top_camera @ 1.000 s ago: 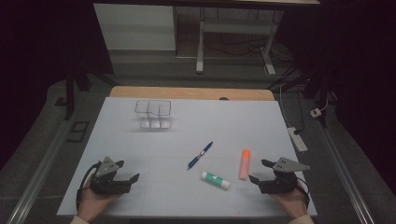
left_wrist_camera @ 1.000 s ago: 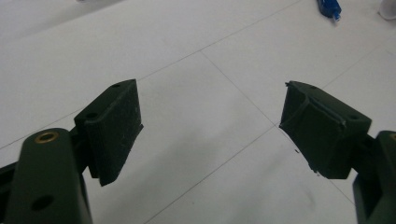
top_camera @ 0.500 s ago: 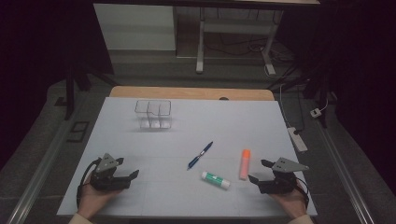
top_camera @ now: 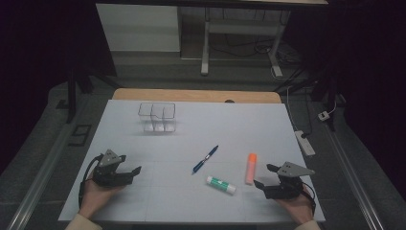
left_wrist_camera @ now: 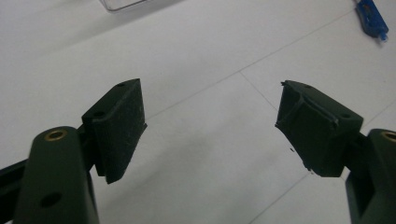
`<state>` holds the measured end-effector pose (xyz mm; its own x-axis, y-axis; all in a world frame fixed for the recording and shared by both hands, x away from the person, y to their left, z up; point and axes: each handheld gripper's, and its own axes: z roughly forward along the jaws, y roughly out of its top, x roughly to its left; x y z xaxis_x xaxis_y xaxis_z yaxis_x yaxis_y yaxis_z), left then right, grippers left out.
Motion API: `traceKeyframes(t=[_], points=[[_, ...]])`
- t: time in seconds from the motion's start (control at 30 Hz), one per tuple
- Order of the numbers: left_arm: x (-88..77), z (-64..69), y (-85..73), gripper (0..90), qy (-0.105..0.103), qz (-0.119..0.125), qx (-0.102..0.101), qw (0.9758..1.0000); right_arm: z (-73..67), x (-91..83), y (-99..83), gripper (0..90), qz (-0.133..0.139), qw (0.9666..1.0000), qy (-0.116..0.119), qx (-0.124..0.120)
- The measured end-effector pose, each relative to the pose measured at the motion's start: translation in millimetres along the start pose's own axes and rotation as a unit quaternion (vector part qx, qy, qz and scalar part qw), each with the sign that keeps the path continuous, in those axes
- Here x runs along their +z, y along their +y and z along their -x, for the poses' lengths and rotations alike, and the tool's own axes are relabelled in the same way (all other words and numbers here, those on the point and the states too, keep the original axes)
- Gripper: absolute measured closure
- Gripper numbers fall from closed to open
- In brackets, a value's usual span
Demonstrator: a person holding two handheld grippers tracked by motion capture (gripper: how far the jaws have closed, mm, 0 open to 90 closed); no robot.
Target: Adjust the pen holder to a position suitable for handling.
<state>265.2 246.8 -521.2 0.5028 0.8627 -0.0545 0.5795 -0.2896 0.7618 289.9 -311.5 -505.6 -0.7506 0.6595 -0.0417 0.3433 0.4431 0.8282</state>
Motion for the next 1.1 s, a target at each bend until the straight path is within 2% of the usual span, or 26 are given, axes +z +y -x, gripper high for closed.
traceKeyframes(t=[0.2, 0.33, 0.73, 1.1], points=[[2.2, -8.3, 3.5, 24.2, 0.003, 0.002, -0.008, 1.0, -0.1, 1.6, -0.3, 18.0, -0.005, 1.0, 0.002, -0.001], [5.2, -19.5, 7.6, 25.2, 0.013, 0.002, -0.021, 0.9997, -0.1, 1.0, 0.4, 18.0, -0.005, 1.0, 0.0, -0.002], [18.6, -40.8, 18.2, 28.2, 0.034, -0.008, -0.037, 0.9987, -0.3, 1.1, 0.1, 18.3, -0.005, 1.0, -0.001, 0.0], [29.7, -60.7, 35.3, 30.9, 0.047, -0.005, -0.051, 0.9976, -0.1, 2.3, -0.2, 18.7, -0.007, 1.0, 0.001, -0.001]])
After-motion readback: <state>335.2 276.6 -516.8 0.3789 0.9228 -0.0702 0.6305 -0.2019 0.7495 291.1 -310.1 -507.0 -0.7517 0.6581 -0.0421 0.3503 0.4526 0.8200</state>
